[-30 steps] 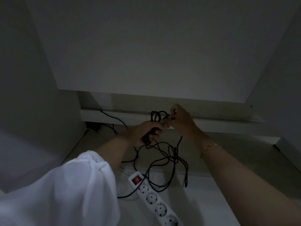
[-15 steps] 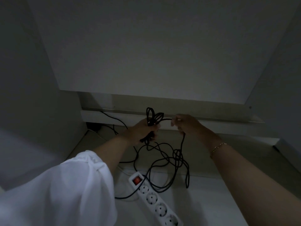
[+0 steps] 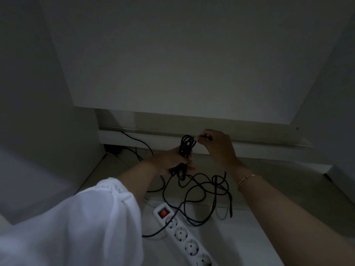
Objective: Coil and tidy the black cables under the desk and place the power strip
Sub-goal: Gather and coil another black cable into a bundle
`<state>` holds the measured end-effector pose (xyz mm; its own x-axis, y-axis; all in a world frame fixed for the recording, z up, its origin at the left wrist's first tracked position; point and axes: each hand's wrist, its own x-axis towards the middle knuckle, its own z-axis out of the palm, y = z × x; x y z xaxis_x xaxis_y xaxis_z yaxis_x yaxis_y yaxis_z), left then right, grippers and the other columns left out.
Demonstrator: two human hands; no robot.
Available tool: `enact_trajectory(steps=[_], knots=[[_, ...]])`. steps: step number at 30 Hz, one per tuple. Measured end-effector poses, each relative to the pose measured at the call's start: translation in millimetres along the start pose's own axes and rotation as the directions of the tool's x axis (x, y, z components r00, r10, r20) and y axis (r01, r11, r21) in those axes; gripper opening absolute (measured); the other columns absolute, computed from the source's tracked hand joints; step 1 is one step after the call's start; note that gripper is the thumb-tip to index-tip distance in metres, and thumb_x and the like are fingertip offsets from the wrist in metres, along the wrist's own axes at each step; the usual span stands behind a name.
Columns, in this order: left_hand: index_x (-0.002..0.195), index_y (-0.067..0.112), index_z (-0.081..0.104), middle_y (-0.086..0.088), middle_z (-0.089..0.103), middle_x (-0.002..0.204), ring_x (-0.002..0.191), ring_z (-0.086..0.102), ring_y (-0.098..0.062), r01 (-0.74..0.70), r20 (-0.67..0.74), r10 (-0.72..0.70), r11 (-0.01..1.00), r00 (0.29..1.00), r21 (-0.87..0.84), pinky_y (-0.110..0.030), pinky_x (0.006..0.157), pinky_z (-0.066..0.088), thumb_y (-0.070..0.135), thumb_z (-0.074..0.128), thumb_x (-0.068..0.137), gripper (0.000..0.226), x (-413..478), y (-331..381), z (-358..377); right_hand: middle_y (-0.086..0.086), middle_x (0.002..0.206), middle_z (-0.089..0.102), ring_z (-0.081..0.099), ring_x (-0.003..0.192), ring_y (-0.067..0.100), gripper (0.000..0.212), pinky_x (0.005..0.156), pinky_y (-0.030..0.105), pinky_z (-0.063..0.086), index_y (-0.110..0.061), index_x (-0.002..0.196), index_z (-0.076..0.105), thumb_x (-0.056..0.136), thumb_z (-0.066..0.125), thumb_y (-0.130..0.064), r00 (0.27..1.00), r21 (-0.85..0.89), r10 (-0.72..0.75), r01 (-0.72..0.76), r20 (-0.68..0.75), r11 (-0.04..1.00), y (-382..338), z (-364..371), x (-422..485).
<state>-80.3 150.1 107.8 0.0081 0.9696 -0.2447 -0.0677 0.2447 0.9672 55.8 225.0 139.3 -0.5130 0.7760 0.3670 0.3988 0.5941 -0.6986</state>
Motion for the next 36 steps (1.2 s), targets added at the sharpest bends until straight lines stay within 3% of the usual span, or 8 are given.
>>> enact_trajectory(steps=[5,11,16,19,23,27,32,36], knots=[[0.083,0.02,0.046,0.0,0.043,0.06,0.033,0.034,-0.005,-0.009,-0.249,0.038,0.993,0.968,0.117,-0.014,0.037,0.031,0.011,0.037,0.1,0.021,-2.8,10.1,7.5,0.003,0.075,0.06,0.05,0.063,0.005,0.017,0.055,0.011,0.033,-0.01,0.074,0.06,0.088,0.059,-0.019,1.0,0.113,-0.001,0.002,-0.012,0.994,-10.0,-0.1,5.6],[0.076,0.019,0.047,0.009,0.038,0.039,0.026,0.027,-0.005,-0.256,-0.37,0.115,0.897,0.922,-0.359,-0.011,0.031,0.022,0.015,0.037,0.102,0.028,-1.0,23.5,-4.2,0.002,0.05,0.043,0.042,0.035,0.002,0.028,0.042,0.019,0.039,-0.014,0.068,0.052,0.095,0.05,-0.018,0.961,0.394,0.174,-0.249,0.217,0.885,-12.8,7.5,2.8],[0.071,0.021,0.042,0.009,0.031,0.038,0.026,0.024,-0.005,-0.279,-0.372,0.117,0.865,0.921,-0.417,-0.01,0.031,0.02,0.022,0.039,0.101,0.03,-1.2,21.5,-5.6,0.003,0.043,0.057,0.057,0.039,0.01,0.035,0.055,0.029,0.053,-0.008,0.075,0.055,0.101,0.036,-0.02,0.865,0.435,0.2,-0.416,0.46,0.799,-2.6,11.6,-6.0],[0.072,0.018,0.043,0.008,0.031,0.038,0.027,0.022,-0.005,-0.22,-0.359,0.091,0.915,0.929,-0.338,-0.011,0.032,0.019,0.035,0.041,0.1,0.032,-1.5,17.9,-1.6,0.001,0.052,0.051,0.049,0.04,0.008,0.036,0.041,0.015,0.04,-0.013,0.075,0.049,0.101,0.032,-0.031,0.897,0.209,0.216,-0.312,0.385,0.927,-1.9,12.9,-11.6],[0.077,0.016,0.043,0.007,0.03,0.04,0.029,0.022,-0.007,-0.143,-0.301,0.072,0.964,0.951,-0.222,-0.013,0.034,0.019,0.047,0.04,0.096,0.036,-0.6,13.0,3.0,-0.008,0.071,0.041,0.038,0.064,0.002,0.036,0.058,0.015,0.03,-0.026,0.07,0.043,0.102,0.026,-0.031,0.936,-0.042,0.134,-0.127,0.325,0.991,-7.8,12.8,-7.3],[0.074,0.016,0.045,0.007,0.028,0.043,0.032,0.021,-0.007,-0.099,-0.196,0.069,0.985,0.978,-0.145,-0.014,0.035,0.018,0.055,0.043,0.09,0.042,1.5,9.7,10.2,0.012,0.113,0.054,0.052,0.102,0.024,0.041,0.079,0.027,0.036,-0.006,0.123,0.051,0.102,0.025,-0.029,0.915,-0.234,0.148,-0.061,0.376,0.97,-17.1,9.6,-8.3],[0.063,0.017,0.044,0.006,0.03,0.042,0.031,0.023,-0.008,-0.107,-0.228,0.077,0.987,0.971,-0.12,-0.015,0.036,0.019,0.043,0.056,0.091,0.039,3.2,12.5,15.5,0.007,0.087,0.056,0.051,0.083,0.02,0.027,0.066,0.027,0.039,-0.007,0.104,0.053,0.099,0.035,-0.027,0.913,-0.283,0.082,0.037,0.399,0.958,-20.8,9.3,-14.7],[0.058,0.013,0.052,0.003,0.046,0.037,0.03,0.031,-0.009,-0.179,-0.44,0.117,0.979,0.89,-0.101,-0.014,0.037,0.023,0.033,0.062,0.089,0.038,8.7,13.5,14.5,0.012,0.107,0.061,0.056,0.089,0.025,0.038,0.077,0.033,0.046,-0.007,0.122,0.049,0.099,0.036,-0.033,0.898,-0.319,0.036,0.118,0.439,0.941,-27.4,11.4,-17.3]])
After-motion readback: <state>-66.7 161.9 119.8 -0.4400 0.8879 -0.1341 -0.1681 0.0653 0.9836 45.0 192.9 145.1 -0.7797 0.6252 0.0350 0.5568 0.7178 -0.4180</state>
